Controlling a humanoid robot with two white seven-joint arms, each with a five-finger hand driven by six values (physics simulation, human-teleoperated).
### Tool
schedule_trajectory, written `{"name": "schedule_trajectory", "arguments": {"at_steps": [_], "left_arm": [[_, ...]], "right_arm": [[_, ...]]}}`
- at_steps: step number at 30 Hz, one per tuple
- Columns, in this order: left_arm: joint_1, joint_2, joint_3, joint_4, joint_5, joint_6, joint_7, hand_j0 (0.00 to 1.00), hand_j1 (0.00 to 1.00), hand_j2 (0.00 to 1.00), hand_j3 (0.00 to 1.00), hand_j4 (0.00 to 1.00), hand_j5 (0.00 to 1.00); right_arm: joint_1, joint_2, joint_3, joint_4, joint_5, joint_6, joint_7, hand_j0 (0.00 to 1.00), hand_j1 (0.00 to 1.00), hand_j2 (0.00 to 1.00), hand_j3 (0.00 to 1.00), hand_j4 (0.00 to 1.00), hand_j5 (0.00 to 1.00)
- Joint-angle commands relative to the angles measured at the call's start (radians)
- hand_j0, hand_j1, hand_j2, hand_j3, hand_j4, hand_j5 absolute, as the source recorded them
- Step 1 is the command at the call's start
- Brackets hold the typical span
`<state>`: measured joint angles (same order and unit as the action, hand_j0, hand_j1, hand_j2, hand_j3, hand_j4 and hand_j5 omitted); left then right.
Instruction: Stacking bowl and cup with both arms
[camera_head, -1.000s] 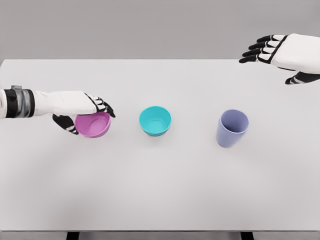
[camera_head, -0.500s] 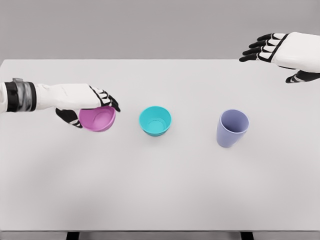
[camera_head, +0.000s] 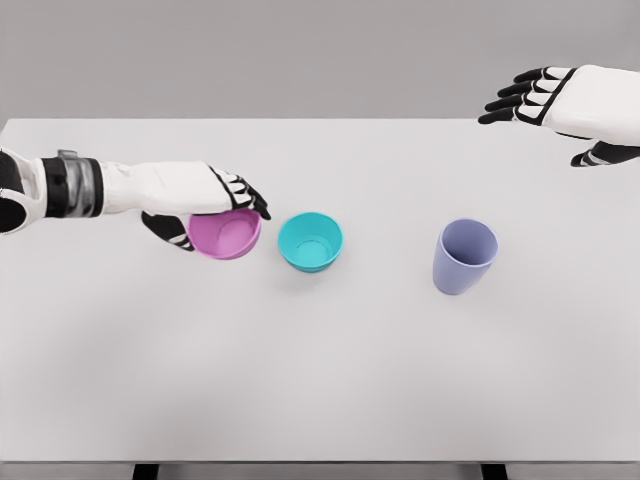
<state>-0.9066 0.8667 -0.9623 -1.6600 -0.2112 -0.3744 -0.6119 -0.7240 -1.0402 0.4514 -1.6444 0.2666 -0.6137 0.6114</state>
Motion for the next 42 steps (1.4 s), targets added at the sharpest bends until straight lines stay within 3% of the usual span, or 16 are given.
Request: {"name": "schedule_trajectory", "arguments": {"at_steps": [1,16,42], "left_arm": [[0.0,-0.021,0.0,0.0,0.001,0.003,0.001,0.72,0.72,0.72,0.72,0.72,0.72],[-0.02,-0.126,-0.007,0.012,-0.027,0.012,0.001,0.72,0.72,0.72,0.72,0.72,0.72],[-0.02,-0.291,-0.018,0.147,-0.091,0.015,0.001,0.71,0.71,0.71,0.71,0.71,0.71]], "right_arm": [[0.0,-0.001,0.0,0.0,-0.004,0.003,-0.001,1.0,1.0,1.0,1.0,1.0,1.0],[0.005,0.0,0.0,0.0,-0.004,0.003,-0.001,1.0,1.0,1.0,1.0,1.0,1.0],[0.005,0.006,0.0,0.0,-0.004,0.003,-0.001,1.0,1.0,1.0,1.0,1.0,1.0]]}}
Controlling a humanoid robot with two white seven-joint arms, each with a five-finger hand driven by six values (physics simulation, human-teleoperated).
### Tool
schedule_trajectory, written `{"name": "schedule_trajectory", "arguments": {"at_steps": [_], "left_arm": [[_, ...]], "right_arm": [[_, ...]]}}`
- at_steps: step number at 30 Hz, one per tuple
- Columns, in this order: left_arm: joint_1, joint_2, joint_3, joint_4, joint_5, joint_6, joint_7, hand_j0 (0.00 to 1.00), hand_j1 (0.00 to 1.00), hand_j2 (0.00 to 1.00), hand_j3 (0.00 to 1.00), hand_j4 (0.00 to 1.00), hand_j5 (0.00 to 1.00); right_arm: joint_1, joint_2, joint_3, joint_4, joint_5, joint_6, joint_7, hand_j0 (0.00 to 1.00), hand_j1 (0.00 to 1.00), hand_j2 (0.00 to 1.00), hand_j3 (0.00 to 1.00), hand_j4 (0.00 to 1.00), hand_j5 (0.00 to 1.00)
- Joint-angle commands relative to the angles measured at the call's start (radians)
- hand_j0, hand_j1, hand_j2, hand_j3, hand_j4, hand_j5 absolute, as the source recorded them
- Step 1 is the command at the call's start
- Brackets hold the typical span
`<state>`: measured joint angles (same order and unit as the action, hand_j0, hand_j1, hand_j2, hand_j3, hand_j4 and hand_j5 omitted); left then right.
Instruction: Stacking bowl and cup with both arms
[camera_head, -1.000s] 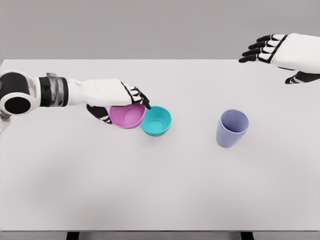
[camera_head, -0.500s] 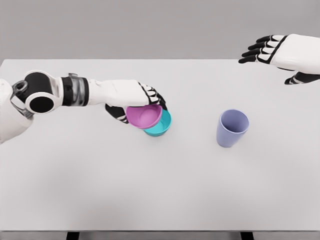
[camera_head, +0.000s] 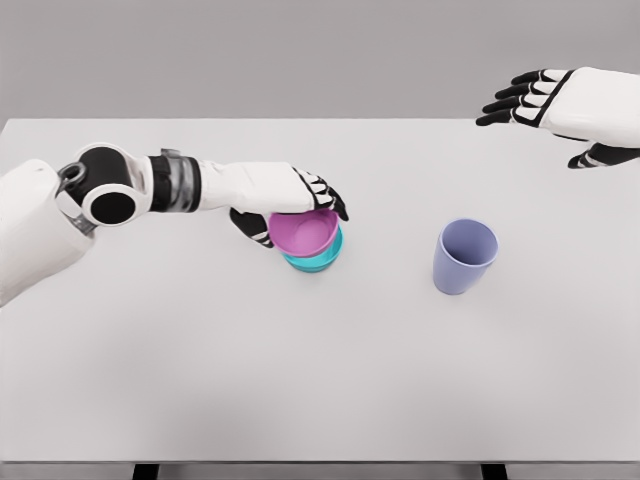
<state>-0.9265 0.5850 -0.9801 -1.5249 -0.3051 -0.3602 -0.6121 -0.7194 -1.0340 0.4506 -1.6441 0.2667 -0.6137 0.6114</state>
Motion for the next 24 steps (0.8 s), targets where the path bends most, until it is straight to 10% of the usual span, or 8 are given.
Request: {"name": "schedule_trajectory", "arguments": {"at_steps": [1,13,18,21,24], "left_arm": [[0.0,-0.017,0.0,0.02,-0.012,0.0,0.001,0.71,0.71,0.71,0.71,0.71,0.71],[0.002,-0.033,-0.015,0.051,-0.014,-0.002,0.001,0.71,0.71,0.71,0.71,0.71,0.71],[0.002,-0.034,-0.018,0.058,-0.014,-0.006,0.001,0.71,0.71,0.71,0.71,0.71,0.71],[0.002,-0.034,-0.018,0.058,-0.014,-0.005,0.001,0.71,0.71,0.71,0.71,0.71,0.71],[0.002,-0.037,-0.018,0.072,-0.014,-0.006,0.001,0.71,0.71,0.71,0.71,0.71,0.71]], "right_arm": [[0.002,0.0,-0.001,0.001,-0.004,0.003,-0.001,1.0,1.0,1.0,1.0,1.0,1.0],[0.015,-0.024,0.0,0.001,-0.004,0.003,-0.001,1.0,1.0,1.0,1.0,1.0,1.0],[0.143,-0.055,-0.115,-0.022,-0.006,0.003,-0.001,1.0,1.0,1.0,1.0,1.0,1.0],[0.143,-0.063,-0.125,0.029,-0.213,0.003,-0.001,1.0,1.0,1.0,1.0,1.0,1.0],[0.149,-0.228,-0.11,-0.002,-0.227,0.003,-0.001,1.0,1.0,1.0,1.0,1.0,1.0]]}}
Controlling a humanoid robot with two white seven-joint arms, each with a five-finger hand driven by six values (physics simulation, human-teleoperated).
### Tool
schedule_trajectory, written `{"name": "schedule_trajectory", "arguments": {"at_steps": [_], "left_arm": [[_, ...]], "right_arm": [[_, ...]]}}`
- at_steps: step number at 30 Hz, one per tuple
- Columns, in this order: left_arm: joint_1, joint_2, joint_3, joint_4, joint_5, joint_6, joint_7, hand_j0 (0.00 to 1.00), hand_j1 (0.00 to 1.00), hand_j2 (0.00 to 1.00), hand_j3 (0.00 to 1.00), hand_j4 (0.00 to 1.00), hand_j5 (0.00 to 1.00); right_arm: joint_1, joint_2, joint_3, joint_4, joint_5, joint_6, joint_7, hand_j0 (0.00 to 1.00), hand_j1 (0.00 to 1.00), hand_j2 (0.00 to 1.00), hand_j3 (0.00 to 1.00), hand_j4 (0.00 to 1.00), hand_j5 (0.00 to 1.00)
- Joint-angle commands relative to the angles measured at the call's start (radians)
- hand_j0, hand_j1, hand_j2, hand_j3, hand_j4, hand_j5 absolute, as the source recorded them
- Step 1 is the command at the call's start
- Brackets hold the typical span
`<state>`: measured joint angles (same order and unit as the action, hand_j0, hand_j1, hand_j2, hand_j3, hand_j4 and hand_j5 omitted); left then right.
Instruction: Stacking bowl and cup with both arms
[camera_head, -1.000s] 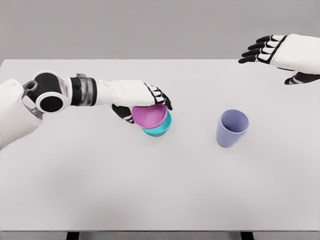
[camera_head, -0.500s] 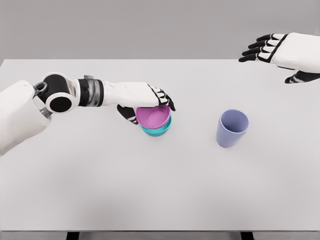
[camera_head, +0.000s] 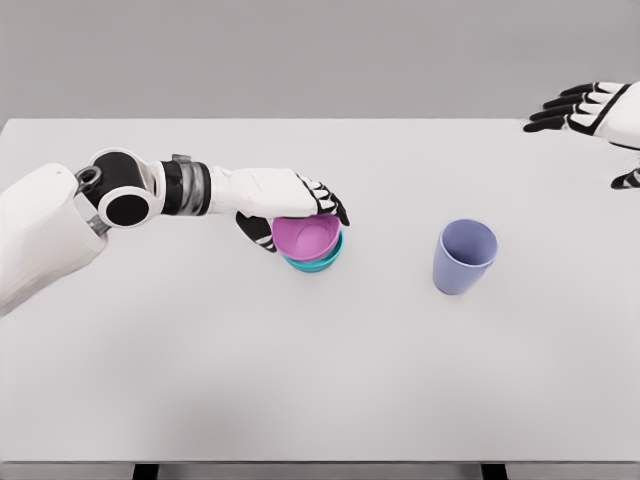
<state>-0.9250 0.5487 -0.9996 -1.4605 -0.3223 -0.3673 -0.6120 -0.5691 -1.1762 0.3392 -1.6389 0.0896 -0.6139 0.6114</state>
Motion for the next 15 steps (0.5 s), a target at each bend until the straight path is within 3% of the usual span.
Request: {"name": "schedule_trajectory", "arguments": {"at_steps": [1,5,8,11,14,15], "left_arm": [[0.0,-0.006,-0.001,0.015,0.002,-0.001,0.001,0.71,0.71,0.71,0.71,0.71,0.71],[0.0,-0.015,0.001,0.028,0.002,-0.002,0.001,0.72,0.72,0.72,0.72,0.72,0.72],[0.0,-0.015,-0.001,0.029,0.002,-0.002,0.001,0.72,0.72,0.72,0.72,0.72,0.72],[-0.002,-0.015,0.001,0.031,0.002,-0.002,0.001,0.73,0.73,0.73,0.73,0.73,0.73],[-0.002,-0.021,0.001,0.031,0.0,-0.001,0.001,0.73,0.73,0.73,0.73,0.73,0.73],[-0.002,-0.021,0.001,0.031,0.002,-0.001,0.001,0.73,0.73,0.73,0.73,0.73,0.73]], "right_arm": [[0.0,-0.109,-0.005,-0.018,-0.045,0.003,0.0,1.0,1.0,1.0,1.0,1.0,1.0],[-0.014,-0.111,-0.011,-0.027,0.068,0.003,0.0,1.0,1.0,1.0,1.0,1.0,1.0],[-0.026,-0.076,0.09,-0.047,0.087,0.003,0.0,1.0,1.0,1.0,1.0,1.0,1.0],[-0.063,-0.02,0.162,-0.061,0.136,0.003,0.0,1.0,1.0,1.0,1.0,1.0,1.0],[-0.08,0.093,0.225,-0.059,0.231,0.003,0.0,1.0,1.0,1.0,1.0,1.0,1.0],[-0.09,0.101,0.247,-0.059,0.237,0.003,0.0,1.0,1.0,1.0,1.0,1.0,1.0]]}}
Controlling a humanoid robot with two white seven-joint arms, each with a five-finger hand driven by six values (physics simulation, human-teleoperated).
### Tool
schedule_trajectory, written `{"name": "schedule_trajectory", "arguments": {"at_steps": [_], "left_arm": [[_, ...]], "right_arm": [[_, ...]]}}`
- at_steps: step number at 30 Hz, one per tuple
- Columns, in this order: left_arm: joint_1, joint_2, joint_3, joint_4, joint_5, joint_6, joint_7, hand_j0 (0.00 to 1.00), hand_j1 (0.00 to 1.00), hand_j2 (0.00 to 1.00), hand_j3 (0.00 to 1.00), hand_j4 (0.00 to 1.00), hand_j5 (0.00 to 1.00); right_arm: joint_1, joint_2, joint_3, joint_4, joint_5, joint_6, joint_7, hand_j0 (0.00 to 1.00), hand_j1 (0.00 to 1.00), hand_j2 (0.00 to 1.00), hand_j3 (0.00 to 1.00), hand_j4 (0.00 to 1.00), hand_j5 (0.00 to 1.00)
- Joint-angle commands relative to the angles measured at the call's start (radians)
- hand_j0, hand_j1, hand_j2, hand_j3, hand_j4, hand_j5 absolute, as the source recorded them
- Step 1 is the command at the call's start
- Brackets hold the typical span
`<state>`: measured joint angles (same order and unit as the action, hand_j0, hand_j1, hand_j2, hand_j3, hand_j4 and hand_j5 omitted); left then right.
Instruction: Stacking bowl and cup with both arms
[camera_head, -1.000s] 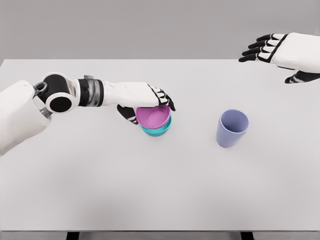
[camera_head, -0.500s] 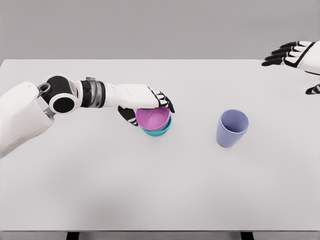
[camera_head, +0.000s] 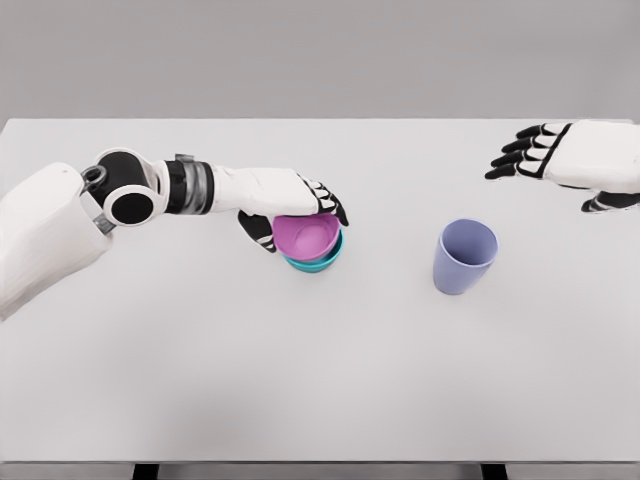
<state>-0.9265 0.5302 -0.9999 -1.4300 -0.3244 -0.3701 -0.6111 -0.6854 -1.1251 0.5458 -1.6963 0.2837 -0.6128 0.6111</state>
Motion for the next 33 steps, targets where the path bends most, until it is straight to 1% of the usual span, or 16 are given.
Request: {"name": "schedule_trajectory", "arguments": {"at_steps": [1,2,4,6,9,10,11,13,16,18,24,26,28,30,31,33], "left_arm": [[0.0,-0.003,0.001,0.0,0.002,0.002,0.0,0.73,0.73,0.73,0.73,0.73,0.73],[0.0,-0.003,0.001,0.0,0.002,0.003,0.0,0.74,0.74,0.74,0.74,0.74,0.74],[0.0,-0.003,0.001,0.0,0.002,0.003,0.0,0.74,0.74,0.74,0.74,0.74,0.74],[0.0,-0.004,0.001,0.0,0.002,0.002,0.0,0.74,0.74,0.74,0.74,0.74,0.74],[0.0,-0.004,0.001,0.0,0.002,0.002,0.0,0.74,0.74,0.74,0.74,0.74,0.74],[0.0,-0.004,0.001,0.0,0.002,0.002,0.0,0.78,0.78,0.78,0.78,0.78,0.78],[0.0,-0.004,0.001,0.0,0.002,0.003,0.0,0.86,0.86,0.86,0.86,0.86,0.86],[0.002,-0.003,0.001,0.0,0.001,0.01,0.0,0.99,0.99,0.99,0.99,0.99,0.99],[0.002,-0.003,0.001,0.0,-0.004,0.008,0.0,1.0,1.0,1.0,1.0,1.0,1.0],[0.002,-0.003,0.001,-0.001,-0.004,0.008,0.0,1.0,1.0,1.0,1.0,1.0,1.0],[0.002,0.004,0.009,-0.007,0.007,-0.001,0.0,1.0,1.0,1.0,1.0,1.0,1.0],[-0.002,0.011,0.015,-0.044,0.021,-0.004,0.0,1.0,1.0,1.0,1.0,1.0,1.0],[0.0,0.046,0.035,-0.092,0.053,-0.006,0.0,1.0,1.0,1.0,1.0,1.0,1.0],[0.005,0.111,0.072,-0.153,0.11,-0.016,0.0,1.0,1.0,1.0,1.0,1.0,1.0],[0.011,0.138,0.092,-0.171,0.142,-0.047,0.0,1.0,1.0,1.0,1.0,1.0,1.0],[0.017,0.232,0.142,-0.182,0.252,-0.241,0.0,1.0,1.0,1.0,1.0,1.0,1.0]], "right_arm": [[-0.008,0.053,0.086,-0.002,0.045,0.002,0.0,1.0,1.0,1.0,1.0,1.0,1.0],[-0.026,0.056,0.1,-0.002,0.045,0.002,0.0,1.0,1.0,1.0,1.0,1.0,1.0],[-0.04,0.077,0.103,-0.002,0.045,0.002,0.0,1.0,1.0,1.0,1.0,1.0,1.0],[-0.048,0.079,0.149,-0.005,0.045,0.002,0.0,1.0,1.0,1.0,1.0,1.0,1.0],[-0.071,0.085,0.183,-0.017,0.045,0.002,0.0,1.0,1.0,1.0,1.0,1.0,1.0],[-0.075,0.085,0.184,-0.025,0.045,0.002,0.0,1.0,1.0,1.0,1.0,1.0,1.0],[-0.075,0.085,0.184,-0.031,0.045,0.002,0.0,1.0,1.0,1.0,1.0,1.0,1.0],[-0.075,0.085,0.195,-0.033,0.045,0.002,0.0,1.0,1.0,1.0,1.0,1.0,1.0],[-0.077,0.087,0.238,-0.034,0.045,0.002,0.0,1.0,1.0,1.0,1.0,1.0,1.0],[-0.078,0.087,0.238,-0.049,0.045,0.002,0.0,1.0,1.0,1.0,1.0,1.0,1.0],[-0.085,0.087,0.246,-0.056,0.045,0.002,0.0,1.0,1.0,1.0,1.0,1.0,1.0],[-0.086,0.088,0.257,-0.056,0.045,0.002,0.0,1.0,1.0,1.0,1.0,1.0,1.0],[-0.086,0.091,0.267,-0.054,0.046,0.002,0.0,1.0,1.0,1.0,1.0,1.0,1.0],[-0.092,0.096,0.267,-0.054,0.046,0.002,0.0,1.0,1.0,1.0,1.0,1.0,1.0],[-0.092,0.096,0.269,-0.053,0.046,0.002,0.0,1.0,1.0,1.0,1.0,1.0,1.0],[-0.092,0.097,0.275,-0.046,0.051,0.002,0.0,1.0,1.0,1.0,1.0,1.0,1.0]]}}
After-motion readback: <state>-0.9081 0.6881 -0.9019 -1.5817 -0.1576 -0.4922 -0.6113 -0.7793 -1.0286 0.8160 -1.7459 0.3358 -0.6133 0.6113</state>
